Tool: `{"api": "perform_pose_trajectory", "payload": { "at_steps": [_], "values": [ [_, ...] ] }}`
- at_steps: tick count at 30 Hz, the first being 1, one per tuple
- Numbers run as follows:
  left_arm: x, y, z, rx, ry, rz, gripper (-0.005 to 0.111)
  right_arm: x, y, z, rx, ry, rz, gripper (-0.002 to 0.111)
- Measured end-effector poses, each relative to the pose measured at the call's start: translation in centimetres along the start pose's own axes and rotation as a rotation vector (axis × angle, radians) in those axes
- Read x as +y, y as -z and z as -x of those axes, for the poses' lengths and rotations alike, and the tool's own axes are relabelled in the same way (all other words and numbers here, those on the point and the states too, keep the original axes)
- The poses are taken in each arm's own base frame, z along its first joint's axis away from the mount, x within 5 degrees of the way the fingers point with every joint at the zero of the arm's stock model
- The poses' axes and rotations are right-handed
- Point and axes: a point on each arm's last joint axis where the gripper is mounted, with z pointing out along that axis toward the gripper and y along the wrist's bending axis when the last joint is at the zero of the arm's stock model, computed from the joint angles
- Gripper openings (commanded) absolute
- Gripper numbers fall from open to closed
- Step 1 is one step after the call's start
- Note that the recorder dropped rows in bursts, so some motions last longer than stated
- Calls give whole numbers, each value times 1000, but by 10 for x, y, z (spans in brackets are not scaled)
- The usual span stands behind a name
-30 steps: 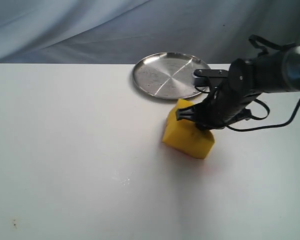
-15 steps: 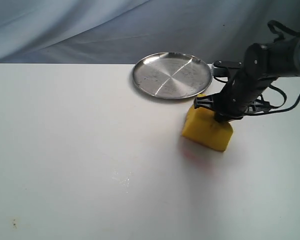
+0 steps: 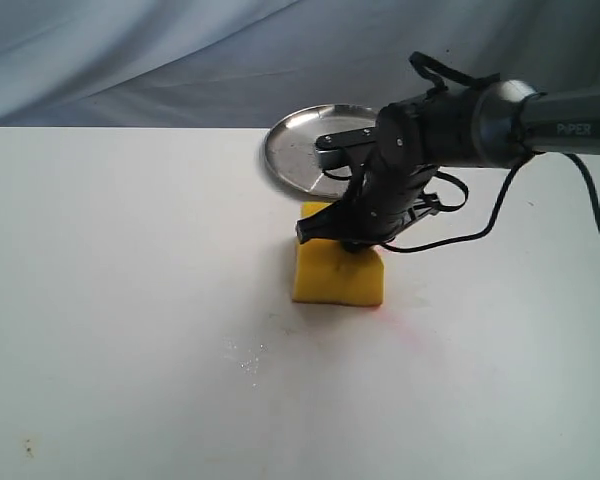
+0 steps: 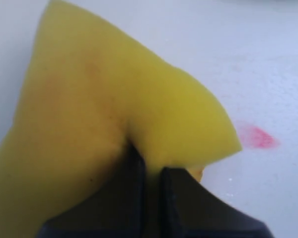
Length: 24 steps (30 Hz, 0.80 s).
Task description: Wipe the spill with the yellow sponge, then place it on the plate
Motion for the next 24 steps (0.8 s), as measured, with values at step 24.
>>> {"api": "perform_pose_trajectory", "payload": {
  "at_steps": [24],
  "values": [
    [0,0,0,0,0,0,0,-103,15,-21,-57,-302,-80,0]
  ]
}}
